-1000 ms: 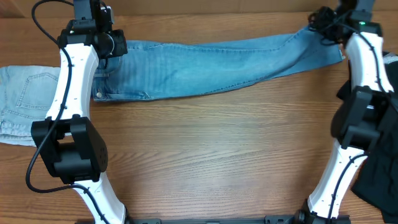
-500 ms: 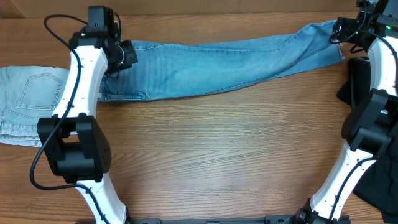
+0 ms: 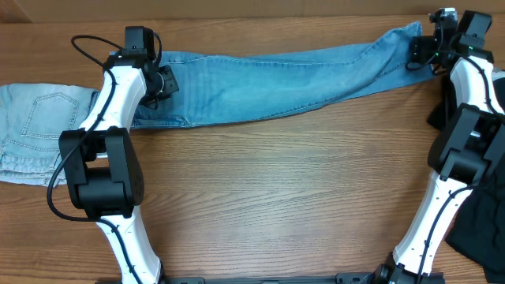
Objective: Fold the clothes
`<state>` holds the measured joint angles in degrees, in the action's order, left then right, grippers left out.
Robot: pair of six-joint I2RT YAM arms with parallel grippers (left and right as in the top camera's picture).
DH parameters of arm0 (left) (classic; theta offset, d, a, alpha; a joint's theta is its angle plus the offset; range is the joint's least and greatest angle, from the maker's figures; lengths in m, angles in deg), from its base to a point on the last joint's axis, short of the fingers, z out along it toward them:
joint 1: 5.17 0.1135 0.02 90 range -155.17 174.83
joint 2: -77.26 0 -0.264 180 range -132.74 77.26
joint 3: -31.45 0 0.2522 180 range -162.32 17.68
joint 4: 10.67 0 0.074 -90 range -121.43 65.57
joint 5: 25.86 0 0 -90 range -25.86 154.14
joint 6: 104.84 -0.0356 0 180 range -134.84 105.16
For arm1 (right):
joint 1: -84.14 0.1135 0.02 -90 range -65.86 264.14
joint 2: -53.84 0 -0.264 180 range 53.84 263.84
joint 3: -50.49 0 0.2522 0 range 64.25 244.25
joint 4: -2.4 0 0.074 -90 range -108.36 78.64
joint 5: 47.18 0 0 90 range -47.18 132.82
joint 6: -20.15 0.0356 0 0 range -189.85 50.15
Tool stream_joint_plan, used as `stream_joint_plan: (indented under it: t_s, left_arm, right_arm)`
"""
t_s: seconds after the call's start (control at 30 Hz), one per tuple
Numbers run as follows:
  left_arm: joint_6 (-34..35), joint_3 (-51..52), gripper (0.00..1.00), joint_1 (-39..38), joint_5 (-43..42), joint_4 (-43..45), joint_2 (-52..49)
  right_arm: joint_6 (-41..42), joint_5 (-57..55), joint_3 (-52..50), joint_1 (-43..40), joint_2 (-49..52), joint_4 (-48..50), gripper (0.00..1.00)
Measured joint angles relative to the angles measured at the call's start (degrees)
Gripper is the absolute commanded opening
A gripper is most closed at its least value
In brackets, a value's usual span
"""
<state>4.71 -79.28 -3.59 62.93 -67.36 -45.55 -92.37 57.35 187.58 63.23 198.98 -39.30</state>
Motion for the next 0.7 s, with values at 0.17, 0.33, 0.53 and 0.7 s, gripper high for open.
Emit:
stream_joint_plan:
  t_s: [0.17, 0.33, 0.53, 0.7]
  left_arm:
    - [0.0, 0.0, 0.04, 0.0, 0.7, 0.1, 0.0]
    - [0.0, 0.0, 0.04, 0.0, 0.7, 0.1, 0.0]
    - [0.0, 0.0, 0.04, 0.0, 0.7, -0.3, 0.0]
    - [-0.2, 0.0, 0.04, 0.0, 0.7, -0.3, 0.0]
  right_arm:
    - [0.0, 3.8, 0.0, 0.0, 0.1, -0.6, 1.0]
    - [0.0, 8.3, 0.0, -0.2, 2.4, -1.5, 1.0]
    - [0.0, 12.1, 0.0, -0.9, 3.5, -3.3, 0.44]
    - [0.0, 14.2, 0.0, -2.1, 3.5, -4.2, 0.17]
